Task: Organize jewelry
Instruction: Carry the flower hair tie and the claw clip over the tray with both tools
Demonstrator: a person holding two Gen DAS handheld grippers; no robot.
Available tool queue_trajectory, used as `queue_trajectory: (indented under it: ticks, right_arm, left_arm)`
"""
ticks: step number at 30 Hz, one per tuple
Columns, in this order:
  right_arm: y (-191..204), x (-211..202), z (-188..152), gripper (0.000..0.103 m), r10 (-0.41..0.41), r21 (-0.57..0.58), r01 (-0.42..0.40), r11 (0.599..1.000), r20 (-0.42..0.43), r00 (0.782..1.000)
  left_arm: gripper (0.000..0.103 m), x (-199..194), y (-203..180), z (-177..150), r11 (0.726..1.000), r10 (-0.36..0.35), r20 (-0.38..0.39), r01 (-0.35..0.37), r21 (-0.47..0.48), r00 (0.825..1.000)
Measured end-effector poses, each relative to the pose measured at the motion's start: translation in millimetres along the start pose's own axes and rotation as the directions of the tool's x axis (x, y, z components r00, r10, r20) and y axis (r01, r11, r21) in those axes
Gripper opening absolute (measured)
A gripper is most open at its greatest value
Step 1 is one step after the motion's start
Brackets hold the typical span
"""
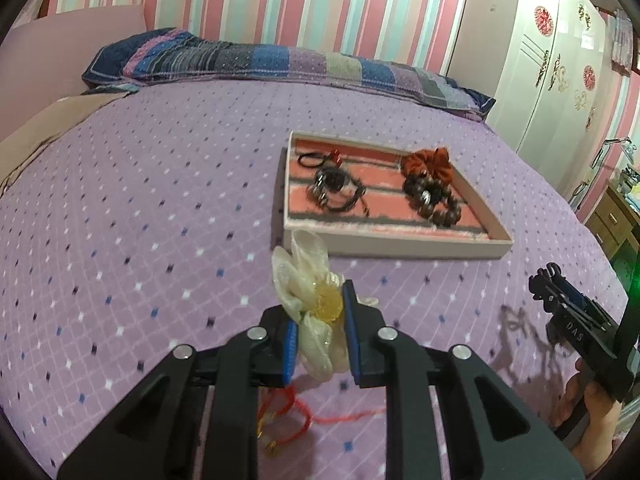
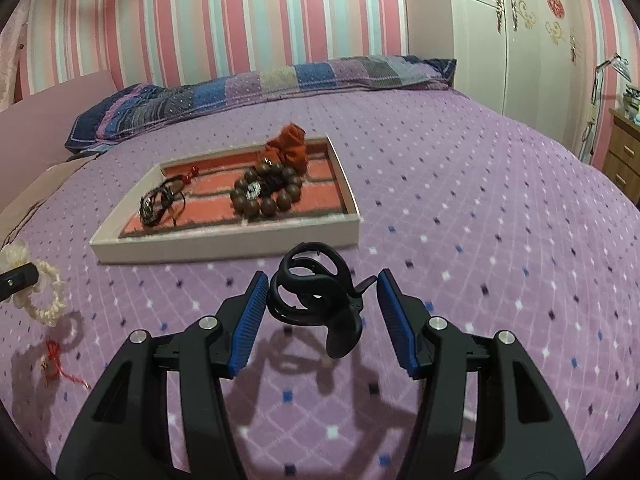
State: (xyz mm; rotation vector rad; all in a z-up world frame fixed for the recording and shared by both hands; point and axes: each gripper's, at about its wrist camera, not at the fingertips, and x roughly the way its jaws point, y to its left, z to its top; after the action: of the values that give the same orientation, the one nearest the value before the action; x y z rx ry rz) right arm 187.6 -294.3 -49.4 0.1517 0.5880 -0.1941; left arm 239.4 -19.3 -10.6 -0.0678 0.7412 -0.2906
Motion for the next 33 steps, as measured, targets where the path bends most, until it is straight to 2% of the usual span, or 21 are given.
queue_trajectory:
  ticks: [9, 16, 24, 33]
  right_arm:
    - [18, 27, 54, 0.056, 0.036, -0.043, -0.034, 0.998, 0.045, 0.998]
    - [25, 63, 87, 0.056, 0.043, -0.065, -0.041, 0.997, 0.035, 0.998]
    - [32, 111, 81, 0.056, 0.033, -0.105, -0.038, 0.994, -0.046, 0.998]
    - [22, 138, 74, 0.056, 0.023, -0.088, -0.032, 0.996, -0.102, 0.995]
  left_arm:
    - [0.021, 26, -27, 57, 0.999, -0.029, 0.042, 0.028, 0.023, 0.999]
    - [0.021, 78, -39, 90, 1.000, -0.025, 0.018, 0.025, 0.017, 1.000]
    - [0.021, 141, -47, 90, 0.998, 0.013, -0.068, -0.009, 0.057, 0.998]
    - [0.021, 178, -34, 81, 0.998, 0.053, -0.147, -0.048, 0.041, 0.988]
